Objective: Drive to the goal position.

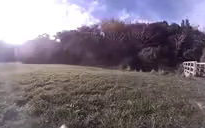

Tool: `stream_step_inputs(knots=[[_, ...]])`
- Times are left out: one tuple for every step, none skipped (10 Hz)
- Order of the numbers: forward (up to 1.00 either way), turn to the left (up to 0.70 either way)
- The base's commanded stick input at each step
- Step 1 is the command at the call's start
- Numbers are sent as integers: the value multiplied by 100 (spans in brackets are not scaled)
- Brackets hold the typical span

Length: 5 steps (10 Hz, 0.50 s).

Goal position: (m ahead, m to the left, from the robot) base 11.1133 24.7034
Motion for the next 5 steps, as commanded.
stream_step_inputs(knots=[[70, 14], [70, 14], [70, 14], [70, 14], [70, 14]])
